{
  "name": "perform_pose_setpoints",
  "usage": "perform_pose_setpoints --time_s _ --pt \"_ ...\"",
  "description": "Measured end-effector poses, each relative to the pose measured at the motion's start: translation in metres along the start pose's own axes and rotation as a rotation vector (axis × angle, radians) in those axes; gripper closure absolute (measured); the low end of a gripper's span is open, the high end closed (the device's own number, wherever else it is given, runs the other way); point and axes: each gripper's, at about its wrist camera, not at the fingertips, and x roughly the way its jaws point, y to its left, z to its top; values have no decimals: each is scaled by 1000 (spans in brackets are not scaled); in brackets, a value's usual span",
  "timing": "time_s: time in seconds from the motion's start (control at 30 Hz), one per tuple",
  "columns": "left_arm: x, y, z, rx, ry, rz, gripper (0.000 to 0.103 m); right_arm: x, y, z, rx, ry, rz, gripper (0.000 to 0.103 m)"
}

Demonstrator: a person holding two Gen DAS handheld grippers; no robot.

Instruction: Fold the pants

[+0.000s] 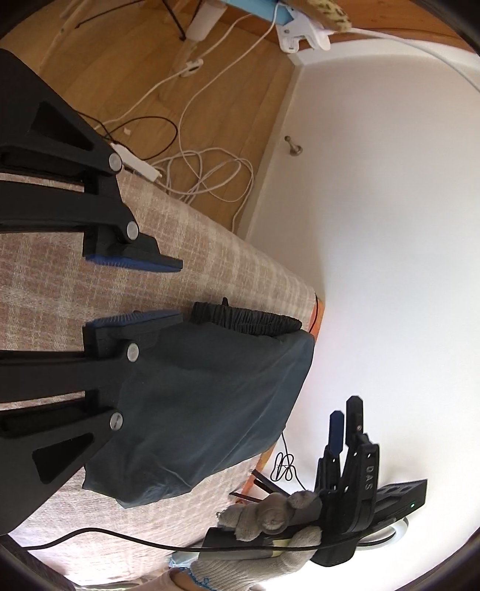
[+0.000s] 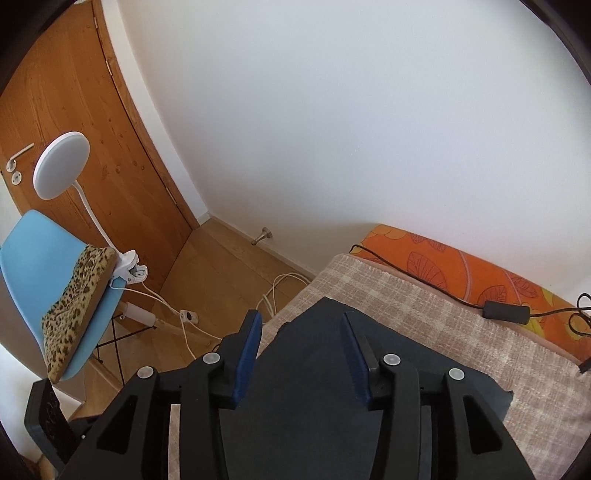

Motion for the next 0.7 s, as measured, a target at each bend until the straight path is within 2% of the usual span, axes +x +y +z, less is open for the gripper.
perform_pose_setpoints --time_s 0.03,0.13,0.2,0.23,0.33,0.43,0.57,0.67,0.7 --pt "-2 -1 3 -4 -5 -5 58 -9 -7 -6 -2 -11 -10 49" --pt "-1 -7 15 -11 1 -44 53 -30 -29 -27 -3 -7 -42 45" --pt "7 -14 24 4 30 -68 44 -42 -47 -44 18 -6 -52 38" --pt "11 -19 29 13 38 -74 43 -46 -56 -53 30 -2 -60 36" --pt "27 -31 47 17 83 -107 37 -56 -84 -74 80 17 -96 34" --pt "45 -44 64 23 108 -115 36 -56 -109 -86 137 46 -100 28" --pt "75 -51 80 31 162 -92 36 -45 -135 -98 225 101 -67 27" --pt "96 -46 78 57 207 -41 36 -34 -148 -105 301 136 -6 27" --pt "102 -44 75 58 221 -24 36 -33 -150 -107 313 151 -9 27"
